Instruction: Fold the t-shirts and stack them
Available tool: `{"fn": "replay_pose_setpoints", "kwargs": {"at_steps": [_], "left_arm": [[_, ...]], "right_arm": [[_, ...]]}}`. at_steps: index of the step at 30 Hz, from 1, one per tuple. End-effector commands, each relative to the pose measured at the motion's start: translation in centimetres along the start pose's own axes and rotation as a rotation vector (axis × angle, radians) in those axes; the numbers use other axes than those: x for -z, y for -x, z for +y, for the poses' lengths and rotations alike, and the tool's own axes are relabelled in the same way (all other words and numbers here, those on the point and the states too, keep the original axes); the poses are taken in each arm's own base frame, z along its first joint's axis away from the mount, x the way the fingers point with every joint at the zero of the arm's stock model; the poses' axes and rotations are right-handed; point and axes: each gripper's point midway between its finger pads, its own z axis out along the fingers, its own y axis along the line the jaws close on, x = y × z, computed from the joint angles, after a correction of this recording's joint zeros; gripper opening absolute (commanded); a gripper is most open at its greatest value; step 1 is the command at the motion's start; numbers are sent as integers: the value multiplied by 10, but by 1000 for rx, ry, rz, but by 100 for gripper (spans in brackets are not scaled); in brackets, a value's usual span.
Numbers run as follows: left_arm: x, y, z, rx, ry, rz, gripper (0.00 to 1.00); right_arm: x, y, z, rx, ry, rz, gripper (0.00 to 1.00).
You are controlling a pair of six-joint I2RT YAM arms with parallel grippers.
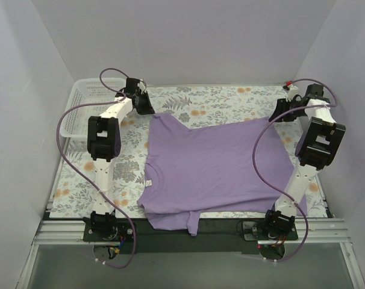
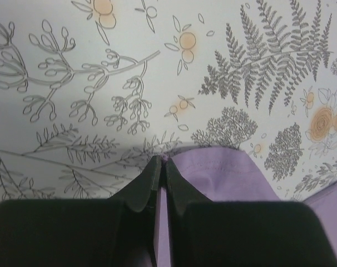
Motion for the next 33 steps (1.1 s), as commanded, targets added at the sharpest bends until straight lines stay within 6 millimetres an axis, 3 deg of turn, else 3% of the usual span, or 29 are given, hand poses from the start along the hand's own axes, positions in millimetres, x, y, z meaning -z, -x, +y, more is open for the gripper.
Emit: {"fn": "replay_pose_setpoints", "kwargs": {"at_steps": [1, 5, 9, 14, 20, 33], "left_arm": [[53, 45, -38, -45, -68, -147, 0], [51, 38, -38, -38, -78, -128, 0], [51, 36, -38, -44, -84, -124, 0], [53, 38, -41, -48, -95, -127, 0], [55, 41, -43, -41, -102, -132, 0], [57, 43, -46, -39, -103, -131, 0]], "right_arm": [[-7, 31, -24, -5, -84, -35, 51], [-28, 40, -36, -39, -89, -35, 51], [-53, 37, -34, -66, -62, -17, 50], [-67, 24, -34, -89, -67, 18, 47], [-68, 13, -32, -87, -69, 43, 35], [-52, 27, -36, -89, -101, 12, 45]]}}
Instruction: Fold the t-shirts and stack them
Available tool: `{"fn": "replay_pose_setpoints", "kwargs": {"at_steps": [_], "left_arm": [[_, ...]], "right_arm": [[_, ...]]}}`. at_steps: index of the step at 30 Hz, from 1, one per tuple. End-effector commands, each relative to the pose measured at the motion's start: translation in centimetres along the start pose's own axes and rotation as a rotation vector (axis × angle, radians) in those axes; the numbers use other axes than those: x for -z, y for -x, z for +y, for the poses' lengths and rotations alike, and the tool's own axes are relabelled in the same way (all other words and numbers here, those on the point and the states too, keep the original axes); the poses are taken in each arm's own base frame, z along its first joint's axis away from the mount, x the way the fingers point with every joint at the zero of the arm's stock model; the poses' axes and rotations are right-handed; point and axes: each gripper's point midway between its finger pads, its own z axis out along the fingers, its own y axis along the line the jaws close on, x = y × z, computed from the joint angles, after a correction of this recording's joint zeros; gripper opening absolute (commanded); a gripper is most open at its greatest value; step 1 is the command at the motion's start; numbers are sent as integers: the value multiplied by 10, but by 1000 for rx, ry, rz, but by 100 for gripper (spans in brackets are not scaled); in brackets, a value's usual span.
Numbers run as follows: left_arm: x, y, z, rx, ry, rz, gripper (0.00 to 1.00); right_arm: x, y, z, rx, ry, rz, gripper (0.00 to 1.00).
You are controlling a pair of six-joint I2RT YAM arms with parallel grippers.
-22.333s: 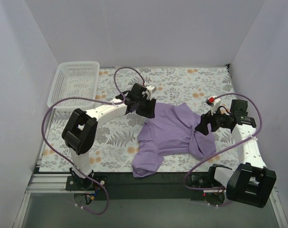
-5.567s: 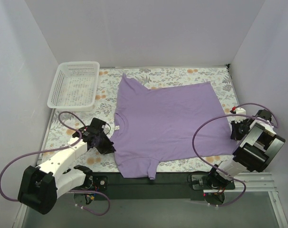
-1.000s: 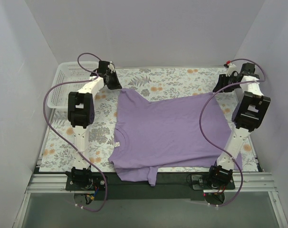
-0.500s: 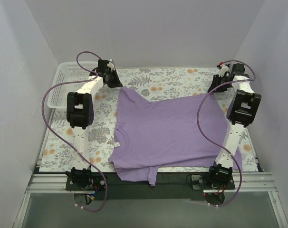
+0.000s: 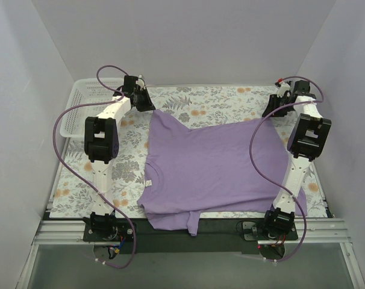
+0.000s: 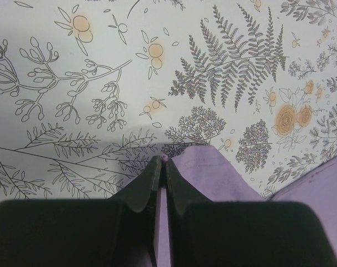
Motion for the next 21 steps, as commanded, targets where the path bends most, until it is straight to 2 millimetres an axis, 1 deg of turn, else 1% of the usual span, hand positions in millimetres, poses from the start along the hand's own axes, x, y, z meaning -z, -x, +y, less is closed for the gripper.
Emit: {"fn": "replay_pose_setpoints", "kwargs": {"at_steps": [1, 6, 9, 11, 12, 15, 16, 19, 21], "left_arm": [[32, 33, -28, -37, -46, -82, 0], [30, 31, -26, -38, -41, -76, 0], [29, 30, -27, -33, -44, -71, 0], [29, 30, -26, -31, -44, -69, 0], [28, 30, -27, -29, -44, -69, 0], [28, 31, -28, -27, -46, -70, 0], [30, 32, -29, -26, -48, -71, 0], [32, 36, -32, -22, -54, -76, 0], [34, 39, -35, -20, -61, -81, 0]], "right_arm": [[14, -1, -8, -17, -44, 4, 45], [18, -11, -15, -20, -57, 18, 44], [20, -15, -17, -22, -56, 23, 40], [20, -15, -17, -23, -53, 21, 36], [20, -15, -17, -23, -50, 21, 31], [17, -13, -13, -23, -19, 11, 23], [18, -13, -12, -25, -11, 9, 18], [15, -9, -3, -21, 42, -9, 9], [15, -7, 3, -25, 80, -22, 5]]}}
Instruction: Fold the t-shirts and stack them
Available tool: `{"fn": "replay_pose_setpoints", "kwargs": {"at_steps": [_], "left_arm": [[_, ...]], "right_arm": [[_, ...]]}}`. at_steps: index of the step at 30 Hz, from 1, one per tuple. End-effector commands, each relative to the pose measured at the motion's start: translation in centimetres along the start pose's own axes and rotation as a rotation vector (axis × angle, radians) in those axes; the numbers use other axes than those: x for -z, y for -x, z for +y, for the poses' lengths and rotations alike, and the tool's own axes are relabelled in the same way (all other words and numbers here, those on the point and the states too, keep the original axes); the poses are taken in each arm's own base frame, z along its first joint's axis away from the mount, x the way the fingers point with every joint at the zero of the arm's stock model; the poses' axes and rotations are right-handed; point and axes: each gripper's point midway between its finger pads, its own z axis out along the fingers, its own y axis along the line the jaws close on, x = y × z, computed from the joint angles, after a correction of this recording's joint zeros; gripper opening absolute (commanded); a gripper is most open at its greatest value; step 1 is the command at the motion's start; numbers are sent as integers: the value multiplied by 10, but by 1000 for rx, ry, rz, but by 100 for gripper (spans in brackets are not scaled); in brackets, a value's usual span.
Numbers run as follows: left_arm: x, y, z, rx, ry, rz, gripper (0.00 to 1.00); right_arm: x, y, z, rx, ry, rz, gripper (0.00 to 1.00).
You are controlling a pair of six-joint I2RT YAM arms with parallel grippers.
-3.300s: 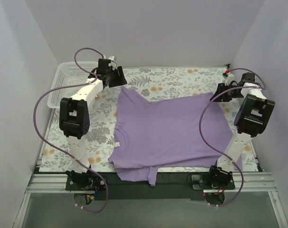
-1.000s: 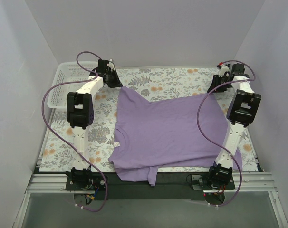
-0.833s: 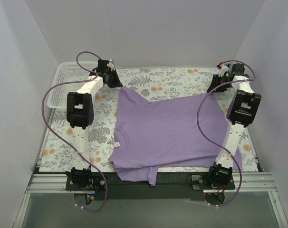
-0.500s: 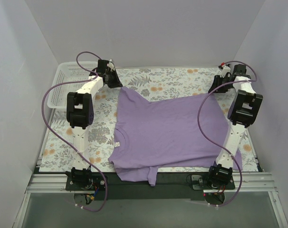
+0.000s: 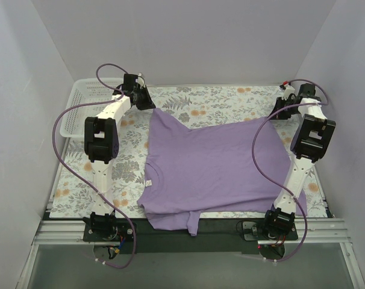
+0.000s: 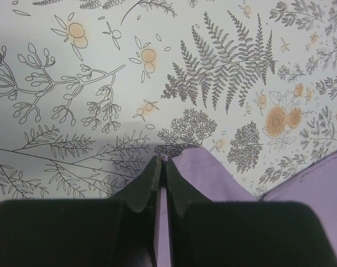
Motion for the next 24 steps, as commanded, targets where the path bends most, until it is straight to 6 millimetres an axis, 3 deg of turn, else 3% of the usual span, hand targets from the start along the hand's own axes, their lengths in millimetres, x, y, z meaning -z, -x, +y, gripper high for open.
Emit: {"fn": "replay_pose_setpoints", "kwargs": {"at_steps": [1, 6, 7, 10, 12, 13, 20, 24], "left_arm": [[31, 33, -31, -25, -59, -73, 0], [33, 34, -32, -24, -54, -74, 0], [33, 33, -32, -24, -55, -73, 0], [34, 33, -32, -24, -54, -74, 0], [33, 33, -32, -21, -54, -71, 0], [33, 33, -32, -22, -55, -72, 0], [33, 32, -32, -20, -55, -70, 0], [33, 33, -32, -20, -56, -71, 0]], "right_arm": [[3, 3, 15, 0, 83, -20, 1], [8, 10, 14, -5, 68, -36, 6], [9, 11, 12, -9, 57, -37, 17], [13, 12, 4, -11, 11, -39, 35], [15, 12, 0, -18, -8, -40, 37], [16, 12, -2, -20, -10, -42, 43], [13, 8, 1, -40, 21, -41, 53], [9, 5, 0, -49, 23, -31, 52]]}}
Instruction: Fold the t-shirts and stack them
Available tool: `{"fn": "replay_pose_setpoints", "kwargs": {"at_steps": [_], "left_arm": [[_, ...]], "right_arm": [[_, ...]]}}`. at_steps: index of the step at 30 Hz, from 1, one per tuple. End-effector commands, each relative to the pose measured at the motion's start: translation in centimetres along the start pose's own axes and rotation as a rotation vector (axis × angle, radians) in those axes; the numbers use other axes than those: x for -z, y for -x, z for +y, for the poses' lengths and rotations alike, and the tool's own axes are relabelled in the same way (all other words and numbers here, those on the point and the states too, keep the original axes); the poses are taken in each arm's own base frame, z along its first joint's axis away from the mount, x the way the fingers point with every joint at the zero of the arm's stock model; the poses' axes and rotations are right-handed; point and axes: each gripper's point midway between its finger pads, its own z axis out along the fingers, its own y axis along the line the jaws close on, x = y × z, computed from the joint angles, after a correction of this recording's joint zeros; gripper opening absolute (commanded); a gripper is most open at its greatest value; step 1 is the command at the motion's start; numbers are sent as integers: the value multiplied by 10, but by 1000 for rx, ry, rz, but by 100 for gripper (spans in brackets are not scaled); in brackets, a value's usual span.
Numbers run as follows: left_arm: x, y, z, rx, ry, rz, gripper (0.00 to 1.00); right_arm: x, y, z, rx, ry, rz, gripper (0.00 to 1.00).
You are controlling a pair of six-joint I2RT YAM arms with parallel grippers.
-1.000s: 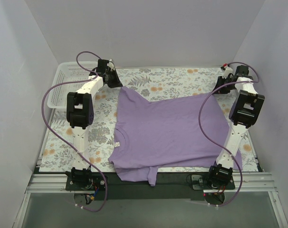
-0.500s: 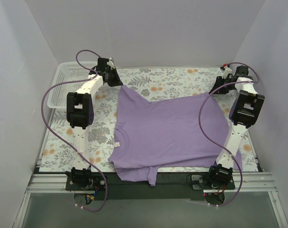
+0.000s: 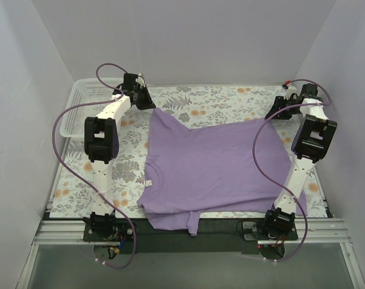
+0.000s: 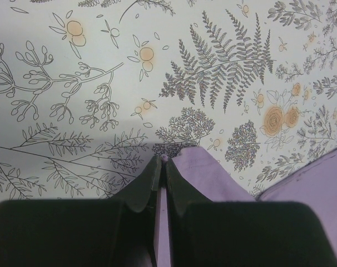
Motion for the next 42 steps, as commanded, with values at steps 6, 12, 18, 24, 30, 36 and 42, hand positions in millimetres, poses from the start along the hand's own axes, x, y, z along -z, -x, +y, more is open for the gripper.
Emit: {"fn": "replay_pose_setpoints", "kwargs": {"at_steps": [6, 12, 18, 24, 30, 36, 42], "left_arm": [[29, 29, -29, -25, -54, -68, 0], [29, 28, -29, -23, -52, -68, 0], [27, 26, -26, -19, -47, -60, 0], [29, 28, -27, -22, -46, -67, 0], [39, 37, -32, -35, -47, -94, 0], [56, 46, -42, -37, -63, -126, 0], [85, 51, -58, -51, -101, -168, 0]], "right_arm": [[-9, -16, 2, -19, 12, 40, 43], [-13, -25, 7, -24, 39, 59, 28], [-13, -25, 7, -17, 41, 60, 20], [-8, -12, 9, -2, 45, 28, 1], [19, 4, 15, 0, 85, -53, 1], [52, 2, 32, 18, 120, -138, 1], [102, -13, 57, 72, 106, -264, 1]]}}
